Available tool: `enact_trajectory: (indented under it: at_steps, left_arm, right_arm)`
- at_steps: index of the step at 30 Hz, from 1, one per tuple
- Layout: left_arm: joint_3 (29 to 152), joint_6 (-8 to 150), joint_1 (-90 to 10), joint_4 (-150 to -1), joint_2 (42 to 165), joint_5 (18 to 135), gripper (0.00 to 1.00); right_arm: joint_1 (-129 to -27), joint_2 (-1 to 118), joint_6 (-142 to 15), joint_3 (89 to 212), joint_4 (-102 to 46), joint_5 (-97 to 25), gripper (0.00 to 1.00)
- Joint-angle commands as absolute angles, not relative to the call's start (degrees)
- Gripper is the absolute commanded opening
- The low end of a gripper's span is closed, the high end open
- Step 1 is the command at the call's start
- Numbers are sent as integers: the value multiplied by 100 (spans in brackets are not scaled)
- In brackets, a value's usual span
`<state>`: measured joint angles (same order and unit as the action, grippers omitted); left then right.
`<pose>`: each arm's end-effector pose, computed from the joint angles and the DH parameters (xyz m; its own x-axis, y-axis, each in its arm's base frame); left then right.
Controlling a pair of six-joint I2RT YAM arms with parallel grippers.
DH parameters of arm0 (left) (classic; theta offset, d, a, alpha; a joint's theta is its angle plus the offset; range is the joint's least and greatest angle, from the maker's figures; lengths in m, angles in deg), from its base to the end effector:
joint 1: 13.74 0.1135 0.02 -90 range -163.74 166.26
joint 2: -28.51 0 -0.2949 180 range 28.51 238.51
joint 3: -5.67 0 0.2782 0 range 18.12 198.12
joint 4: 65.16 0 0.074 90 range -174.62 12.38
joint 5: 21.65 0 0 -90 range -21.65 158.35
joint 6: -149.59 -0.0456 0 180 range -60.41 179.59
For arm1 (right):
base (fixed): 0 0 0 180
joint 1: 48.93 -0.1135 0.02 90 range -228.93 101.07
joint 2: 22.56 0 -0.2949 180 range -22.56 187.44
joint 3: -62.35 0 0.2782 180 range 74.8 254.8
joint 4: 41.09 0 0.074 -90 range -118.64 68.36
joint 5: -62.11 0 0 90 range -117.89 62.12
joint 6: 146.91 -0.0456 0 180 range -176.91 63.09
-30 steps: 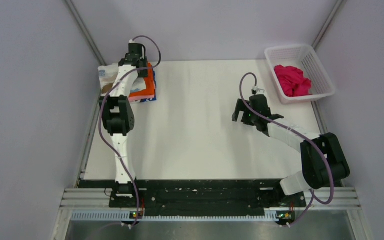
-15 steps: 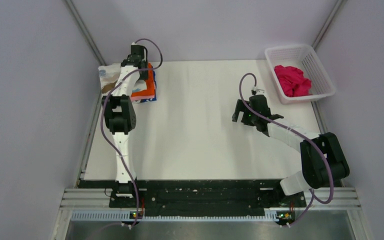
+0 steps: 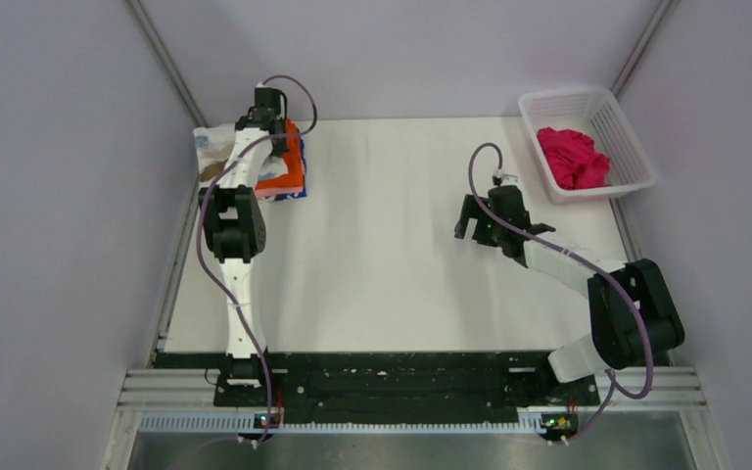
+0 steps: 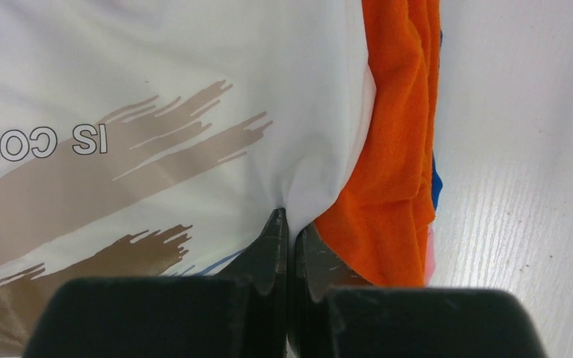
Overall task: Fold and stack the t-shirts
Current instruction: Smooth out wrinkles on the folded tshirt
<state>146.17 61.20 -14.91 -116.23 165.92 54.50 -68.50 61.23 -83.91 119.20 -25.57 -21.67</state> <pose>0.5942 -0.0012 0.2402 -0.7385 -0.0122 -0.6741 -0.1612 0.9740 0.1590 0.3071 0.1039 0.2001 -0.6837 0.2359 -0.6905 0.0592 0.9611 0.2698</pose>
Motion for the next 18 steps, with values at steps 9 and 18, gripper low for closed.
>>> enact_trajectory:
  at_steps: [9, 18]
  left_arm:
    - [14321, 6583, -1473, -10928, 15558, 6252, 0]
    - [14484, 6687, -1484, -10989, 15801, 6542, 0]
  right_arm:
    - [-6791, 6196, -8291, 12235, -2608, -2175, 99]
    - [-6787, 6192, -8270, 12243, -2594, -2124, 99]
